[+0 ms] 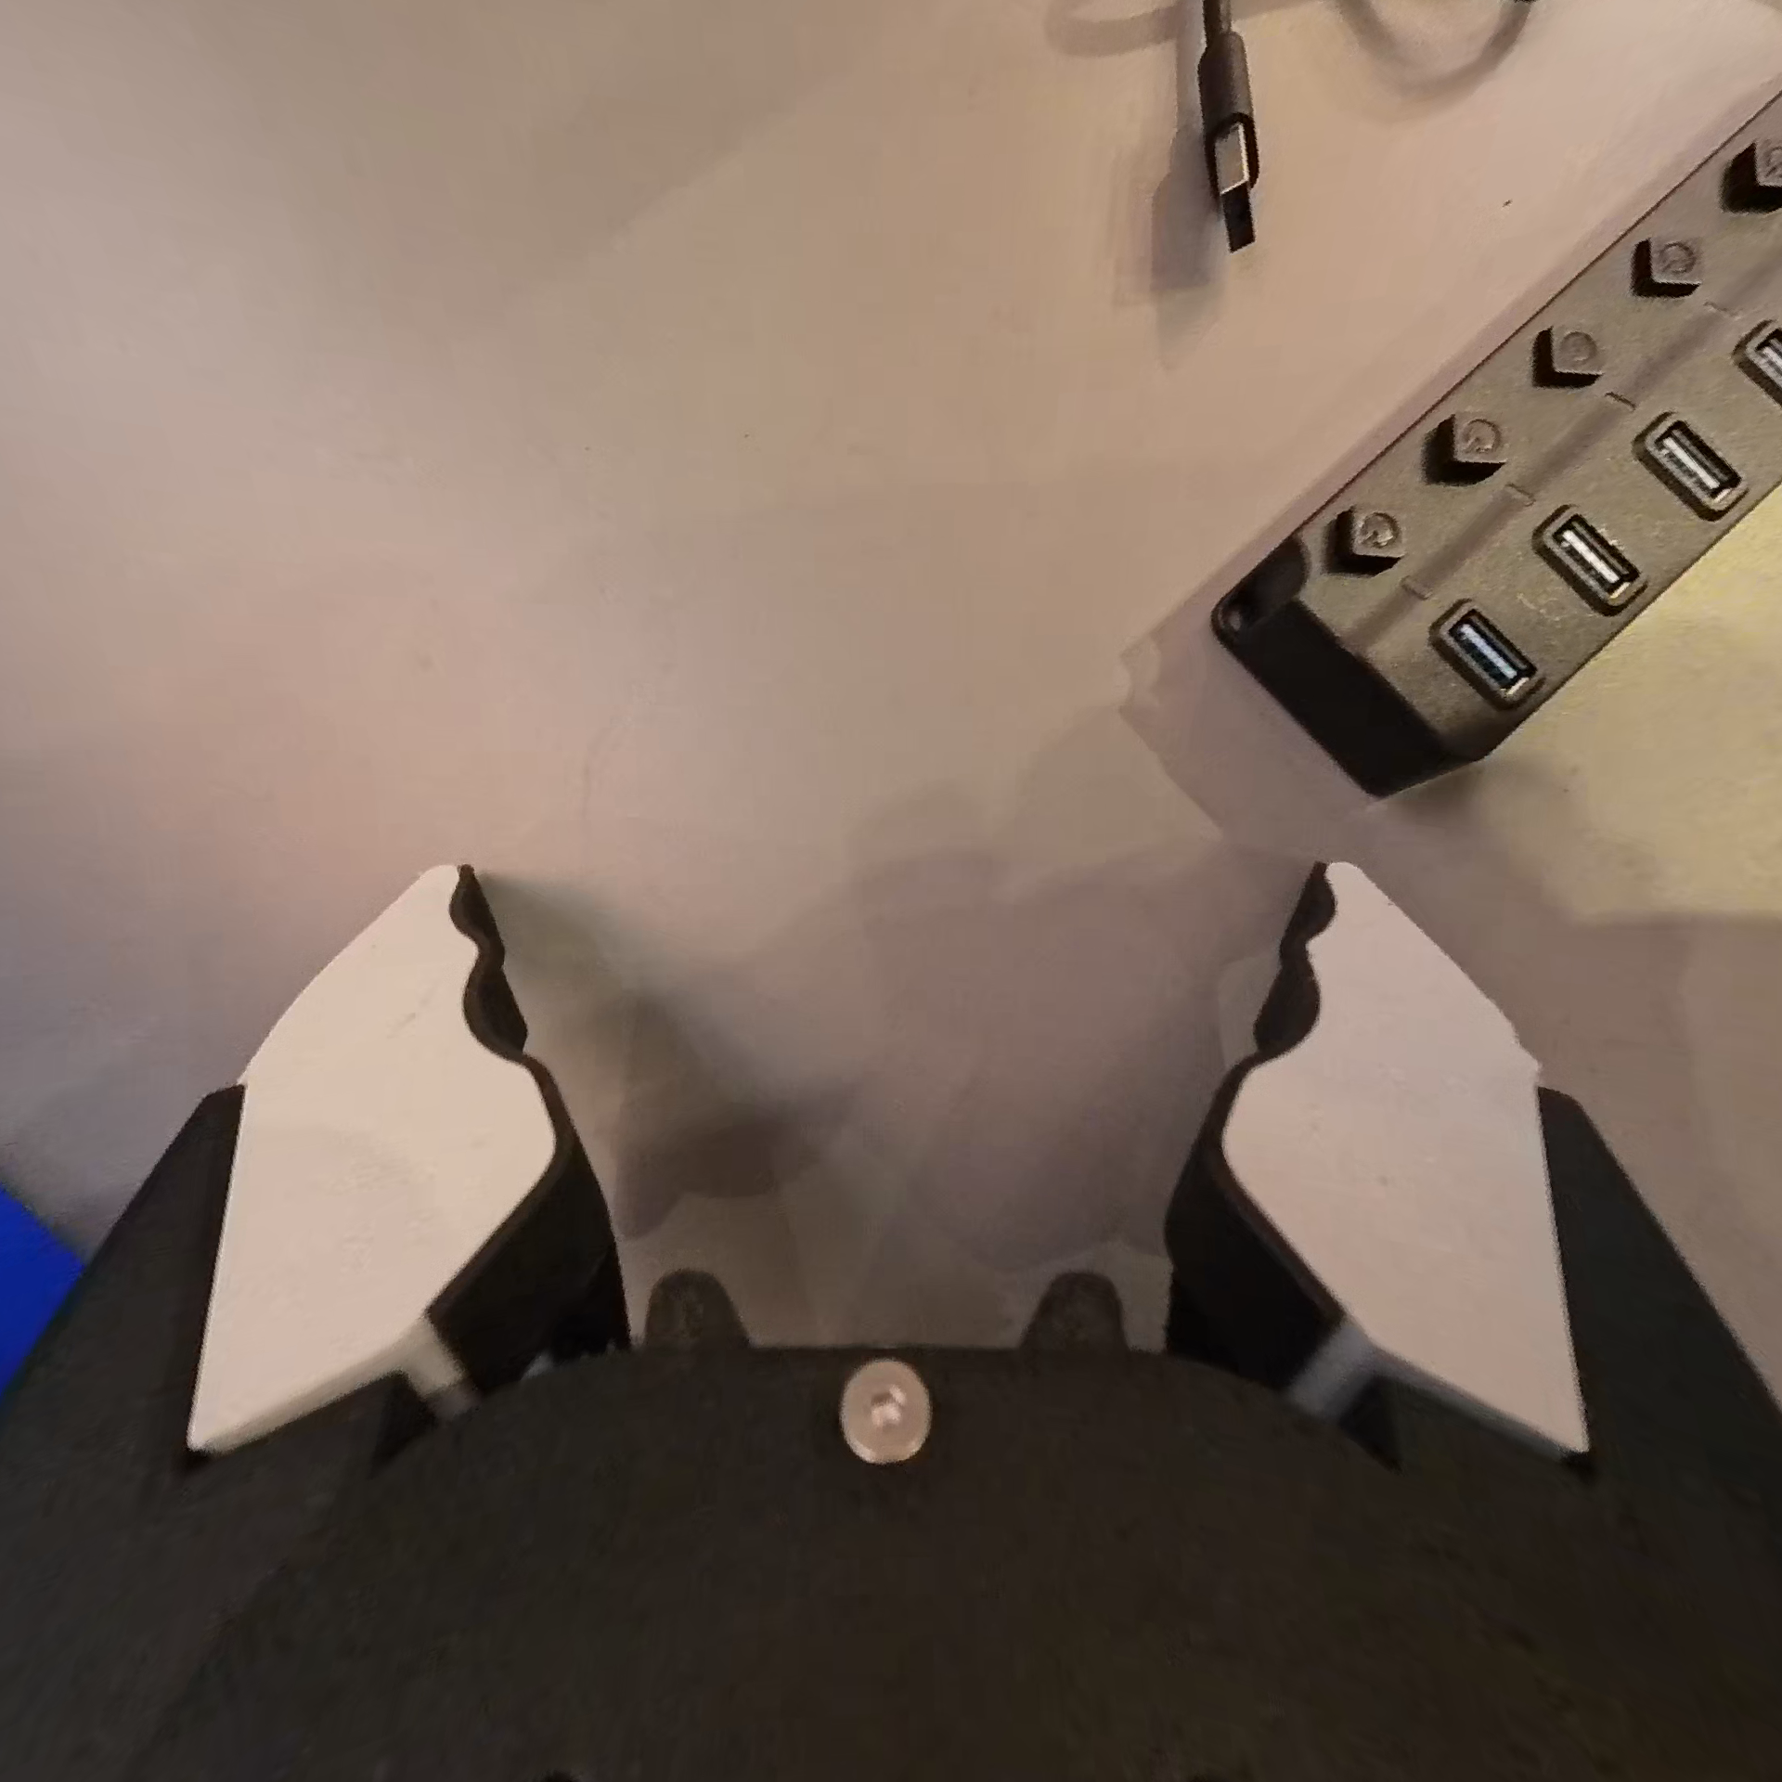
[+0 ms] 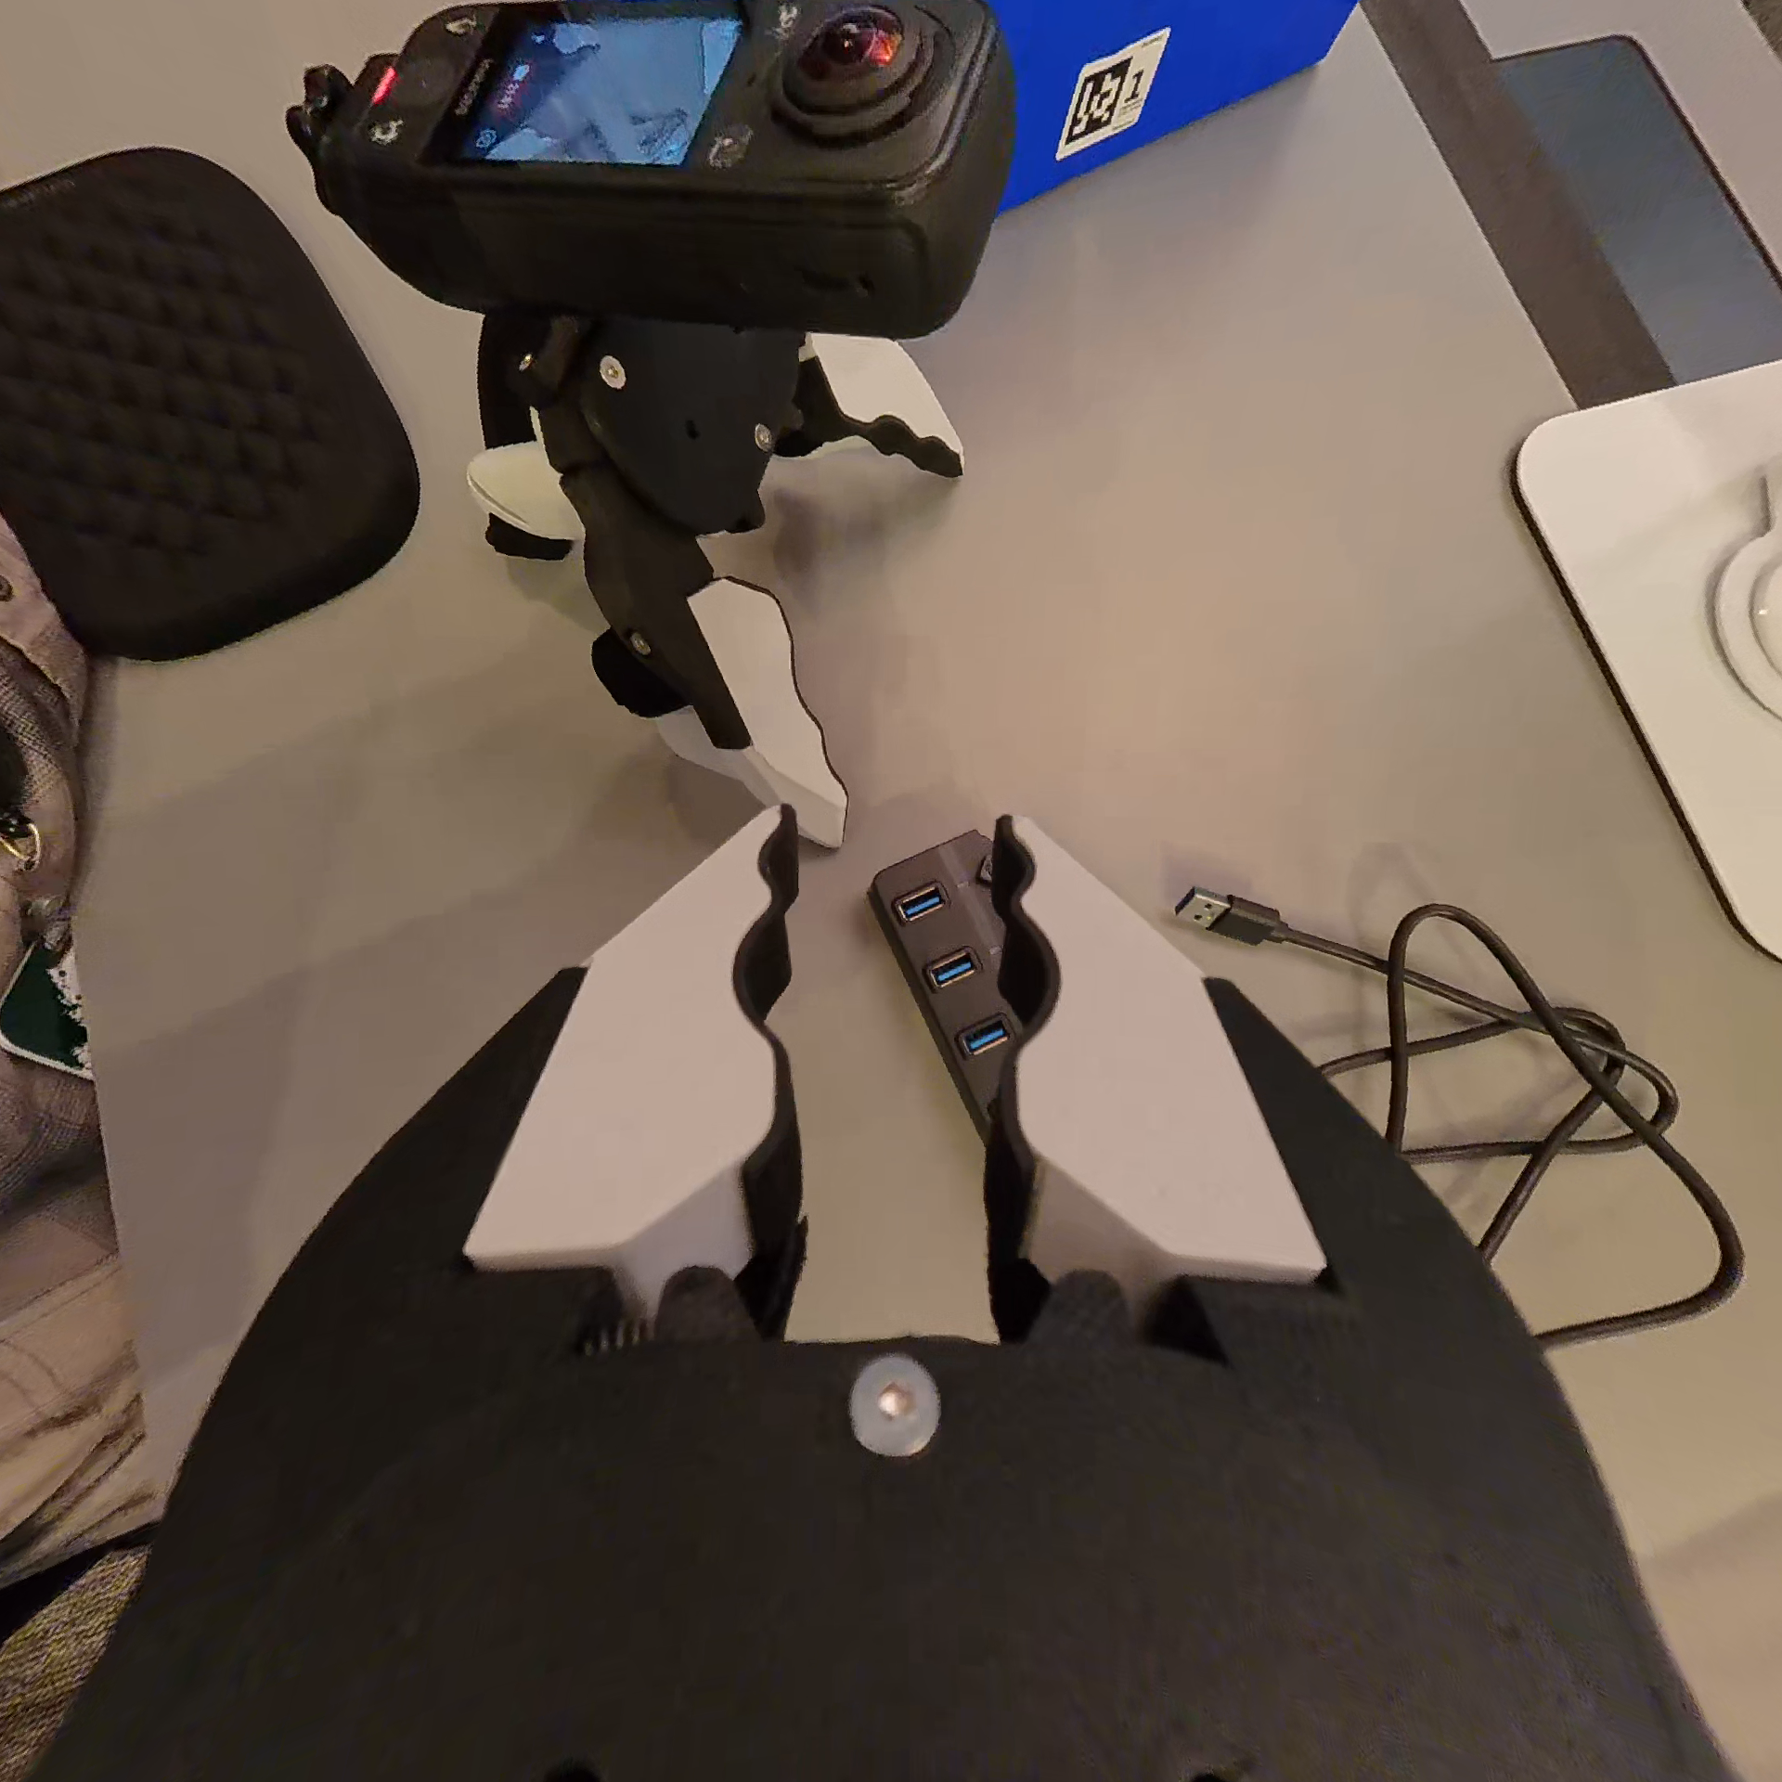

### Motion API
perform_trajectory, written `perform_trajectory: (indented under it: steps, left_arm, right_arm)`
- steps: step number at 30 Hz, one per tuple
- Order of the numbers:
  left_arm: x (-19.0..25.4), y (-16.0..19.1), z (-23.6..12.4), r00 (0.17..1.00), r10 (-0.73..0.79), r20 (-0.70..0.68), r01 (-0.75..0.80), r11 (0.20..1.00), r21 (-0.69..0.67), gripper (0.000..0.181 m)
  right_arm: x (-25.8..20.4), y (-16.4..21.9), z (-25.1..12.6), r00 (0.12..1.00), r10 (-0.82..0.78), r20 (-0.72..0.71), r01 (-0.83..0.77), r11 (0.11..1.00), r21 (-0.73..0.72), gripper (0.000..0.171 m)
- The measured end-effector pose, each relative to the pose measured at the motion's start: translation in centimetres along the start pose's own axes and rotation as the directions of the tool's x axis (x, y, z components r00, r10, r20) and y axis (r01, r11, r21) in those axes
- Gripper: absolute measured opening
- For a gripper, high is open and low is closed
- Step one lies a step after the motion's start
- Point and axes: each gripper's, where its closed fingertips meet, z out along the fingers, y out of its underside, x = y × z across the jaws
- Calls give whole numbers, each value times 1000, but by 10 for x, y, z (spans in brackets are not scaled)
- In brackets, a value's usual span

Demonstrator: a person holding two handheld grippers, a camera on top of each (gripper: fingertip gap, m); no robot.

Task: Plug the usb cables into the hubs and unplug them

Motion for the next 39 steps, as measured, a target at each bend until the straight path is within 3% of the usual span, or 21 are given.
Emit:
perform_trajectory:
  steps: [39]
  left_arm:
    - [0, 0, 0, 1000, 0, 0, 0, 1000, 0, 146]
  right_arm:
    - [2, 27, -12, 1000, 27, 3, -27, 995, 91, 31]
